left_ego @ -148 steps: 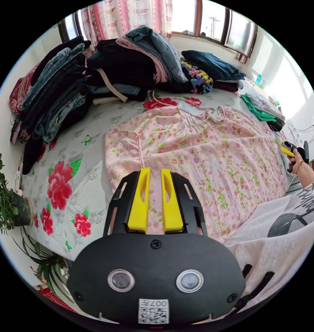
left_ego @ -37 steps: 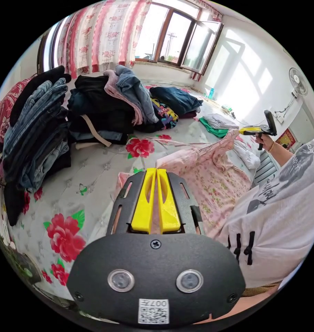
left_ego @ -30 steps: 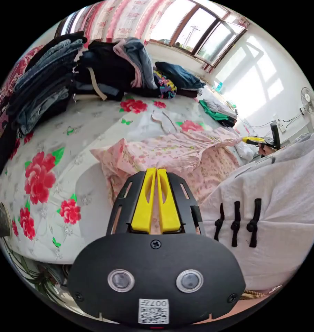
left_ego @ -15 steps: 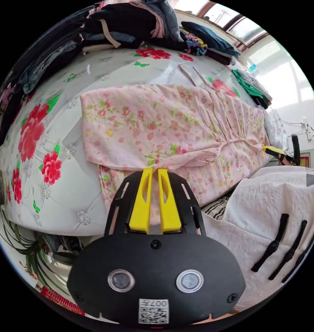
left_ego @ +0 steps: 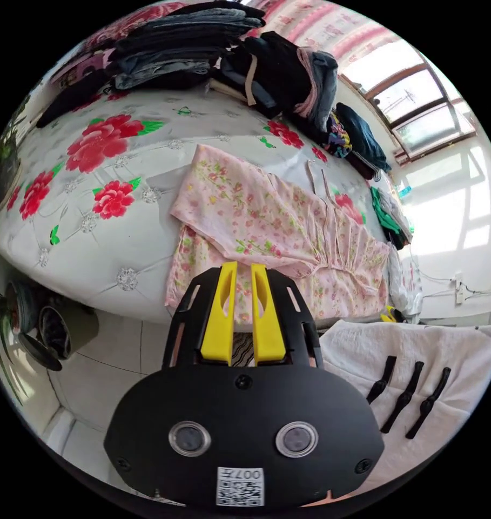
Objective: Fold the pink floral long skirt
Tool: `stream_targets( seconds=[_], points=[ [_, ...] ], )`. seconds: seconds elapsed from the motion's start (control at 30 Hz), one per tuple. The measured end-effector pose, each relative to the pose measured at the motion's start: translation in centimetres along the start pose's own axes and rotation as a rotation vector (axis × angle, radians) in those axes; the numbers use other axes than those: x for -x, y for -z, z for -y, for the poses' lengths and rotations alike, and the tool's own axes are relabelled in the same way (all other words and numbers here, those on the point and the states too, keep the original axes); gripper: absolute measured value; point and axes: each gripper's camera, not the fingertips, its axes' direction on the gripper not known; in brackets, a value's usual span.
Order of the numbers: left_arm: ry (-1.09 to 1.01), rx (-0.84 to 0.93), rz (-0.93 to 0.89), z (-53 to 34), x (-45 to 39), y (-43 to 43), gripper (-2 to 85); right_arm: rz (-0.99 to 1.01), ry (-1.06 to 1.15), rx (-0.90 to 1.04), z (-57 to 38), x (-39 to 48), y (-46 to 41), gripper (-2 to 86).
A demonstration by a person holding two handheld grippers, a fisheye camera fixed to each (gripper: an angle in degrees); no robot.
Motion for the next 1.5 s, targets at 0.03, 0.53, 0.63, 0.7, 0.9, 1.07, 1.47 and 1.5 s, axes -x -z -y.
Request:
stream_targets(
  seconds=[0.03,0.53,0.63,0.7,0.9,1.07,1.47,1.5],
  points=[
    [0.043,-0.012,-0.030,0.0,0.4,0.0,4.9,0.017,-0.013,0.005,0.1,-0.3,-0.3,10.4],
    [0.292,-0.092,-0.112,-2.0,2.7,1.0,4.9,-0.073,0.115,0.075,1.1,3.0,-1.5,10.6],
    [0.327,-0.110,-0.116,-2.4,3.2,1.5,4.6,0.057,0.080,0.095,1.8,2.3,-1.6,11.0],
    [0.347,-0.113,-0.129,-2.6,3.5,1.6,4.4,0.103,0.050,0.096,2.1,1.7,-1.6,11.1],
    [0.391,-0.122,-0.165,-2.8,3.5,1.9,4.2,0.213,-0.063,0.080,2.9,-0.2,-2.4,11.2],
    [0.393,-0.110,-0.140,-2.1,3.1,2.4,4.1,0.200,-0.023,0.095,3.5,1.1,-3.7,10.8],
    [0.507,-0.157,-0.084,-3.6,2.8,5.6,4.0,0.050,0.191,0.164,5.0,5.4,-8.0,1.3],
    [0.511,-0.162,-0.084,-3.8,2.9,5.9,4.0,0.079,0.197,0.165,5.3,5.7,-8.0,0.7]
  ],
)
